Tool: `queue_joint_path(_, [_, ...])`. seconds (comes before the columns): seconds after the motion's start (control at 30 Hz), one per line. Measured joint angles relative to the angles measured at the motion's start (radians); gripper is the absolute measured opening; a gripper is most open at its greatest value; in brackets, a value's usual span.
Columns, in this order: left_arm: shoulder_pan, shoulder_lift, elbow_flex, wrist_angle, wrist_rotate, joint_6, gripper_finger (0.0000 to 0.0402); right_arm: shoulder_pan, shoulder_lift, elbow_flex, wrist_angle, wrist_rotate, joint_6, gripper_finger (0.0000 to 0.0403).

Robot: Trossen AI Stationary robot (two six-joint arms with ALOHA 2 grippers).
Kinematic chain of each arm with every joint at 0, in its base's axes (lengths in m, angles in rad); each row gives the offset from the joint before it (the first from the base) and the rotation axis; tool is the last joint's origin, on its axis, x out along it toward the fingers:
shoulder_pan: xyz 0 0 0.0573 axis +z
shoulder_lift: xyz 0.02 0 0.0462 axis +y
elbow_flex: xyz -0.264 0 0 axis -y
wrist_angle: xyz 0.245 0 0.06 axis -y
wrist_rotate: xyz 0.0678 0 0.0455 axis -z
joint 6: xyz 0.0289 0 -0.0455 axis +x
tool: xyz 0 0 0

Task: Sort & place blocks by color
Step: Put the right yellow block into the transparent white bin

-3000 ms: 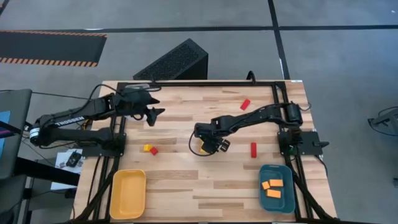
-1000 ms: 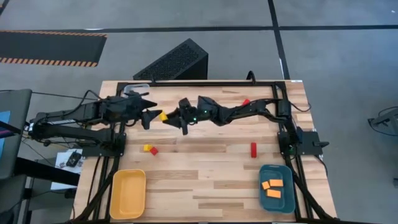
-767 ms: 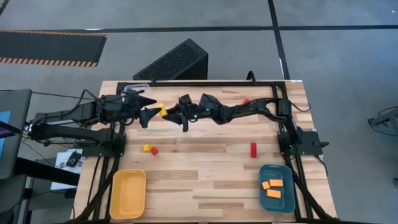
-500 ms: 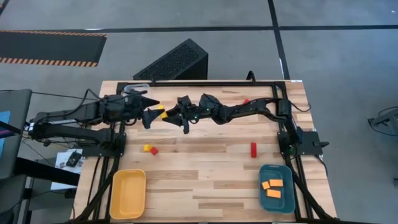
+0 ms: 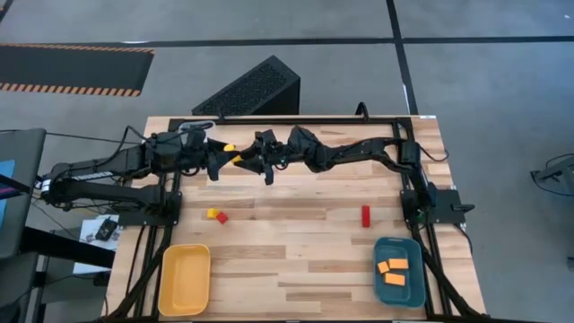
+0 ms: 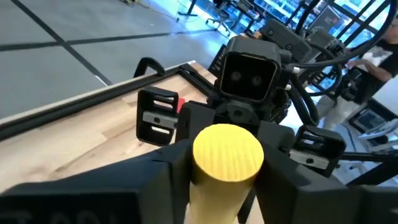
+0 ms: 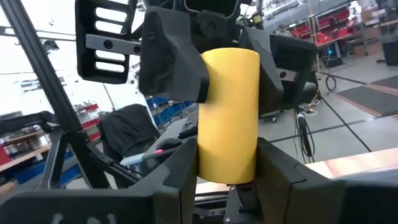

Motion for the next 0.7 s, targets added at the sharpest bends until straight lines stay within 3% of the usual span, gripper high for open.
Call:
queue_joint_path(0.23, [0.000, 0.002, 0.000, 0.002, -0.052, 0.010, 0.0103, -0.022, 0.000, 0.001, 0.006, -0.041, -0.016, 0.0141])
queue_joint_path(0.4, [0.019, 0.002, 0.000, -0.013, -0.112, 0.023, 0.0103, -0.023, 0.000, 0.003, -0.045, -0.009, -0.025, 0.0175])
queue_joint_path(0.6, [0.135, 0.017, -0.001, -0.137, -0.281, 0.036, 0.0103, -0.026, 0.000, 0.003, -0.145, -0.040, 0.019, 0.0239])
queue_joint_path(0.7, [0.227, 0.052, -0.001, -0.224, -0.281, 0.038, 0.0103, -0.030, -0.001, 0.003, -0.179, -0.078, 0.057, 0.0256])
